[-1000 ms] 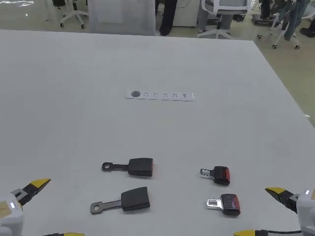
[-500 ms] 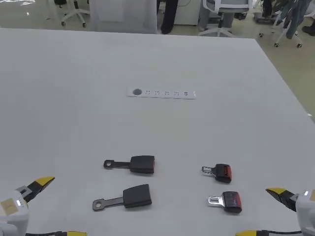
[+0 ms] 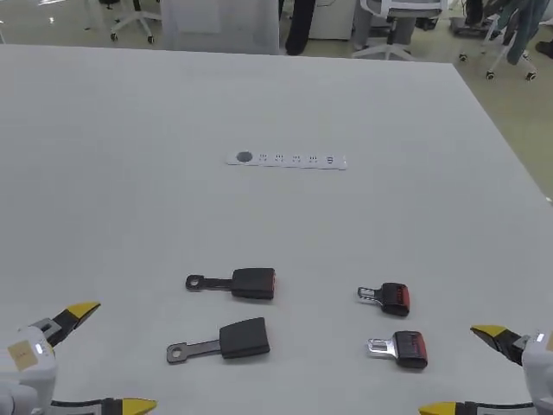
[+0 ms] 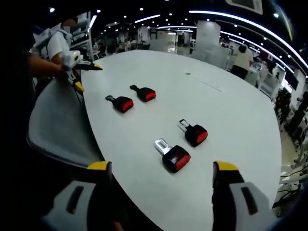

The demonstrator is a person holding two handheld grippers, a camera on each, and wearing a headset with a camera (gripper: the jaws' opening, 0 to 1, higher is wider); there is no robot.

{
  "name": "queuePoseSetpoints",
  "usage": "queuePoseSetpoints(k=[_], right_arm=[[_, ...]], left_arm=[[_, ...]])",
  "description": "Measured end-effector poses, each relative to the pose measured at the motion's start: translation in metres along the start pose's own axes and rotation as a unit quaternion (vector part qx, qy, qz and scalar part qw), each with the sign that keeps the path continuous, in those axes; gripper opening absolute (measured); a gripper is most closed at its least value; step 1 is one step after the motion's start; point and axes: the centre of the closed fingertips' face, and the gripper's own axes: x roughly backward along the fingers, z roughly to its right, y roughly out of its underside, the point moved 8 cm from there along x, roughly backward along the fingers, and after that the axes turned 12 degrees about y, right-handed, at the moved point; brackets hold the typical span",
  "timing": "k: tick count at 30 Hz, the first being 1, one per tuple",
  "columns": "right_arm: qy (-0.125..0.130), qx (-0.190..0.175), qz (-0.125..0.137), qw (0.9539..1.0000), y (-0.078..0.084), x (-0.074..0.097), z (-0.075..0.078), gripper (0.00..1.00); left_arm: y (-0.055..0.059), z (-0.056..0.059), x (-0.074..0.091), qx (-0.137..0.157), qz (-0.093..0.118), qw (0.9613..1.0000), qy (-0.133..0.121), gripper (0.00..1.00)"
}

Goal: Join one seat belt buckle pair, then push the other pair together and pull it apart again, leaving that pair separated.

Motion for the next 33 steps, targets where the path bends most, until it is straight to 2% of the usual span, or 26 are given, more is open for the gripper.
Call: queuePoseSetpoints(k=[5,14,20,26,30,33], right_arm=[[0.002,-0.011,0.003,0.9999,-0.002,-0.001,-0.002,0.90],[-0.004,0.019,0.003,0.9998,-0.004,-0.001,-0.004,0.90],[-0.007,0.035,0.005,0.9994,-0.006,0.002,-0.004,0.88],[-0.009,0.061,-0.002,0.9981,-0.008,0.003,-0.006,0.85],[-0.014,0.080,-0.012,0.9966,-0.008,0.002,-0.004,0.81],[-0.018,0.089,-0.013,0.9958,-0.011,0.001,-0.003,0.79]], left_arm=[[-0.001,0.000,0.000,-0.004,-0.002,1.0000,-0.003,0.97],[0.000,0.002,-0.001,-0.022,-0.011,0.9997,0.003,0.99],[0.002,0.002,-0.001,-0.013,-0.022,0.9996,0.011,0.98],[0.001,0.003,-0.001,-0.021,-0.032,0.9990,0.023,0.97],[-0.006,0.002,-0.001,-0.023,-0.042,0.9981,0.038,0.95],[-0.013,0.000,-0.005,-0.049,-0.071,0.9954,0.041,0.92]])
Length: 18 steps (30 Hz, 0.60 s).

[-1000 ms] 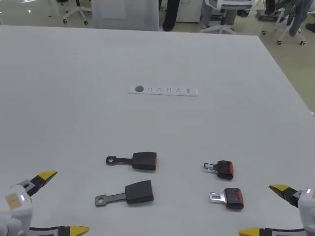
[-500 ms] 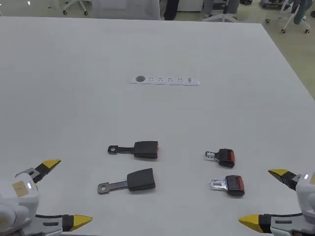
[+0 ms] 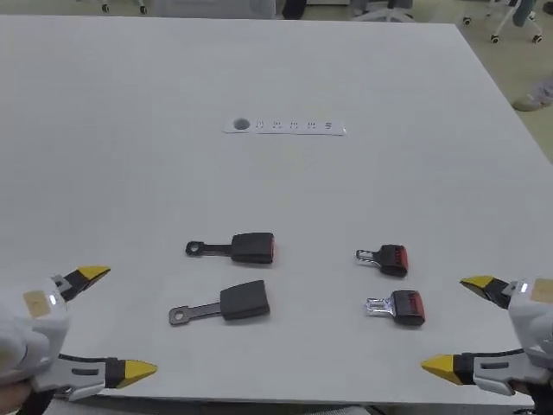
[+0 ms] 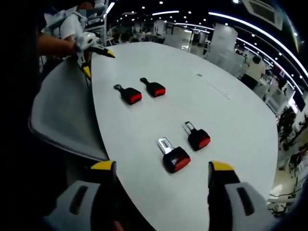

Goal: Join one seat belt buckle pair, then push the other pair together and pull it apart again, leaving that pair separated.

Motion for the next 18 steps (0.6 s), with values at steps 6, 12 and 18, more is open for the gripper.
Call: queuePoseSetpoints(k=[6,12,18], right_arm=[[-0.016,0.012,-0.008,0.9998,-0.003,-0.003,0.001,0.72],[-0.020,0.028,-0.007,0.9994,-0.006,-0.006,0.005,0.67],[-0.033,0.047,-0.004,0.9983,-0.011,-0.012,0.006,0.61]], left_arm=[[-0.010,-0.001,-0.011,-0.013,-0.011,0.9998,0.013,0.79],[-0.021,0.002,-0.022,-0.017,-0.016,0.9995,0.023,0.75],[-0.034,0.002,-0.035,-0.021,-0.019,0.9989,0.036,0.70]])
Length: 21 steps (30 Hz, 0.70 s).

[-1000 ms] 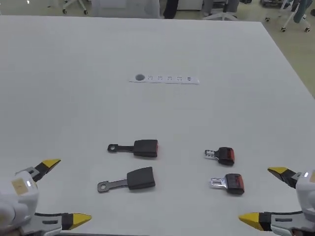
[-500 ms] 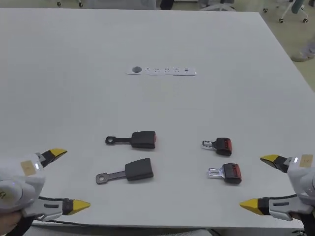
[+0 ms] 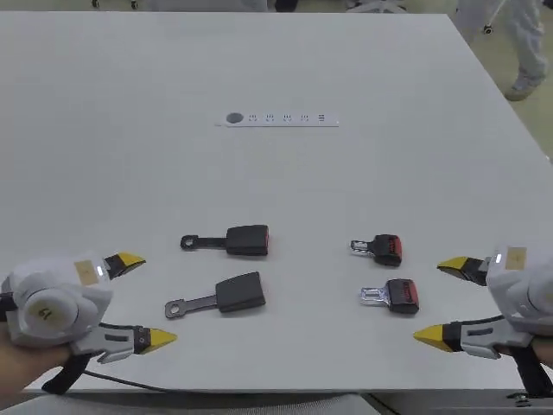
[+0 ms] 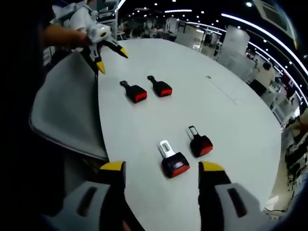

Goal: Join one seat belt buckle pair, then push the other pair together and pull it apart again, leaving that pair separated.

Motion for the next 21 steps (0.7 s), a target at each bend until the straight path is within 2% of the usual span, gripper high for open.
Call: queuePoseSetpoints(k=[4,9,14,21], right_arm=[[-0.006,0.014,0.000,0.9999,-0.002,-0.006,0.001,0.58],[-0.010,0.030,0.000,0.9995,-0.005,-0.012,0.004,0.55],[-0.019,0.041,-0.002,0.9990,-0.005,-0.023,0.008,0.54],[-0.039,0.054,-0.009,0.9978,-0.002,-0.036,0.012,0.45]], left_arm=[[-0.006,0.000,-0.012,-0.008,-0.011,0.9998,0.015,0.64],[-0.011,-0.006,-0.025,-0.021,-0.018,0.9993,0.027,0.64],[-0.013,-0.011,-0.041,-0.012,-0.031,0.9987,0.040,0.60],[-0.014,-0.012,-0.059,-0.014,-0.046,0.9972,0.057,0.60]])
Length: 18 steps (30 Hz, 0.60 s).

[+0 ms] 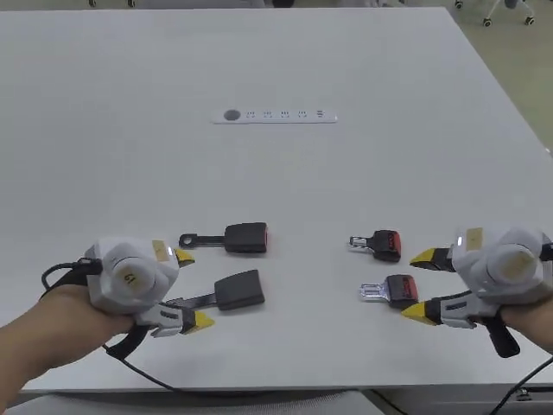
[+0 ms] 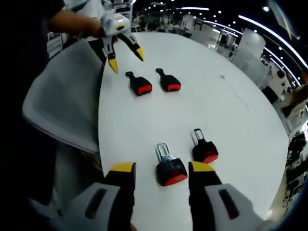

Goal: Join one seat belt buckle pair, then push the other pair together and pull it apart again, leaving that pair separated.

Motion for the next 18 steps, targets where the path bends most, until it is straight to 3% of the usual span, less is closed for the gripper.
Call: queuePoseSetpoints(k=[18], right_arm=[[-0.046,0.039,-0.047,0.9971,0.018,-0.035,0.011,0.40]], left_arm=[[-0.005,-0.007,-0.035,-0.020,-0.051,0.9975,0.044,0.56]])
